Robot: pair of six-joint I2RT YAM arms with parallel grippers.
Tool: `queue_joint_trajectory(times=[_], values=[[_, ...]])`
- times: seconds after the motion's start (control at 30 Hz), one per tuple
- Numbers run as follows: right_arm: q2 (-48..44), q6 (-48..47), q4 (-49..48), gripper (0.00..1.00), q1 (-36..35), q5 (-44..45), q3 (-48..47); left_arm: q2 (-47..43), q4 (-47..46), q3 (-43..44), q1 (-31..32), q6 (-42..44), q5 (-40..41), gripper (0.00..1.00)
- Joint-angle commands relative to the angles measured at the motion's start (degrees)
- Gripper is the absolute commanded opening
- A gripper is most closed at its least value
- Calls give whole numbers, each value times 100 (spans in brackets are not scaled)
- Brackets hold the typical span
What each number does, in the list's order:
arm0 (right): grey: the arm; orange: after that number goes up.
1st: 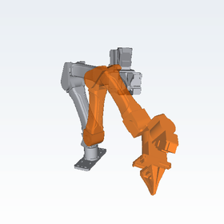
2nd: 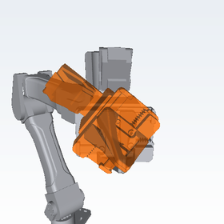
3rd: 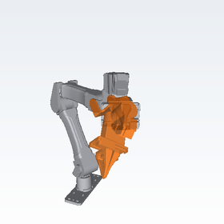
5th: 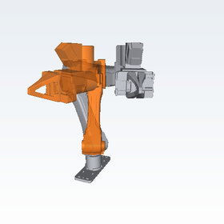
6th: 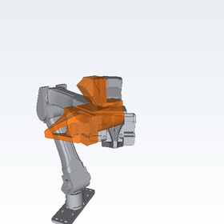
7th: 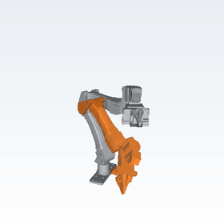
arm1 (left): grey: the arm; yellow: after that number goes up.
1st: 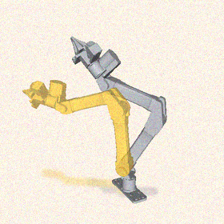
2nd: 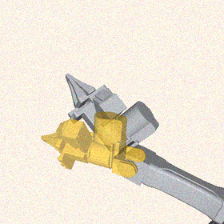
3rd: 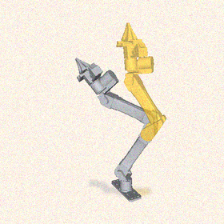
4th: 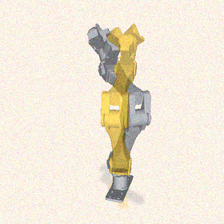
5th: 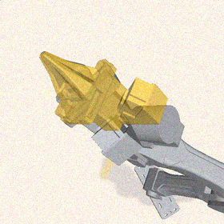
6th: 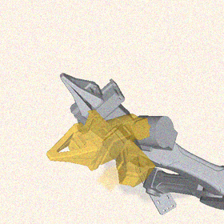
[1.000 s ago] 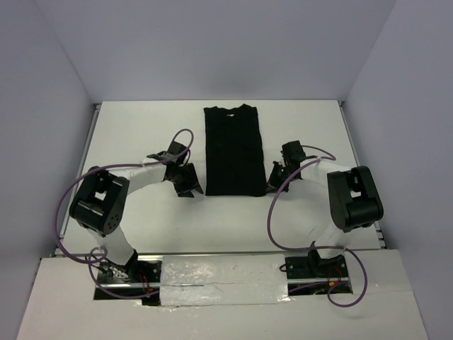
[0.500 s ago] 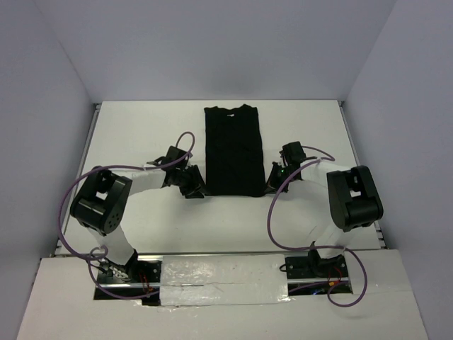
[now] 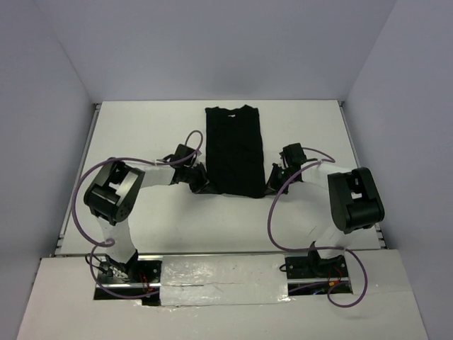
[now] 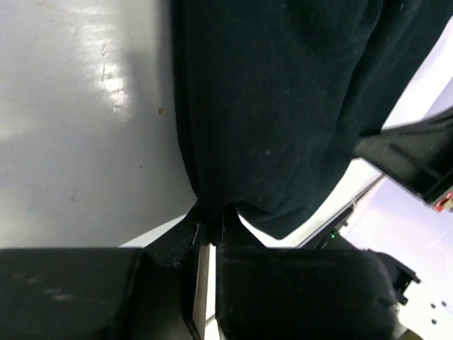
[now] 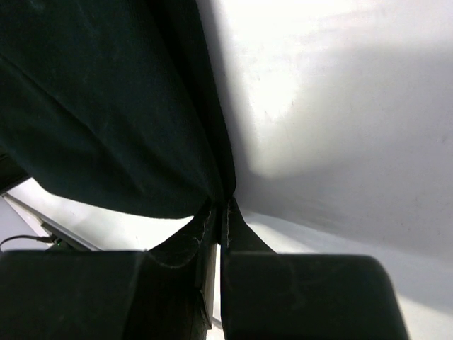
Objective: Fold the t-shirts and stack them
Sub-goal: Fold the tshirt
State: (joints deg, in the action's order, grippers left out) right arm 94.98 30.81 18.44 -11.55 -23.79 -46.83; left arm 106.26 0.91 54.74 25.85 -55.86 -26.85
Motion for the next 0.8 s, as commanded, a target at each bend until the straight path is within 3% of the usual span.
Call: queue_joint_trajectory(times=[0.0,0.23,0.43,0.6,0.77], values=[[-538,83,397,0,-49,-20,410,-129,287,-226,130,-74,575,0],[-2447,435,959,0,-93,-143,1070,-1729,823,-972,956,-803,1024,0],[-4133,654,2258,2,-102,-275,1290,-3101,1789,-1185,1782,-1936,1586,0],[-5032,1067,3016,2,-110,-433,904,-3945,3010,-493,1898,-2210,2209,0],[-5087,1269,3368,2,-119,-609,71,-3868,3740,613,1854,-1912,2474,2]])
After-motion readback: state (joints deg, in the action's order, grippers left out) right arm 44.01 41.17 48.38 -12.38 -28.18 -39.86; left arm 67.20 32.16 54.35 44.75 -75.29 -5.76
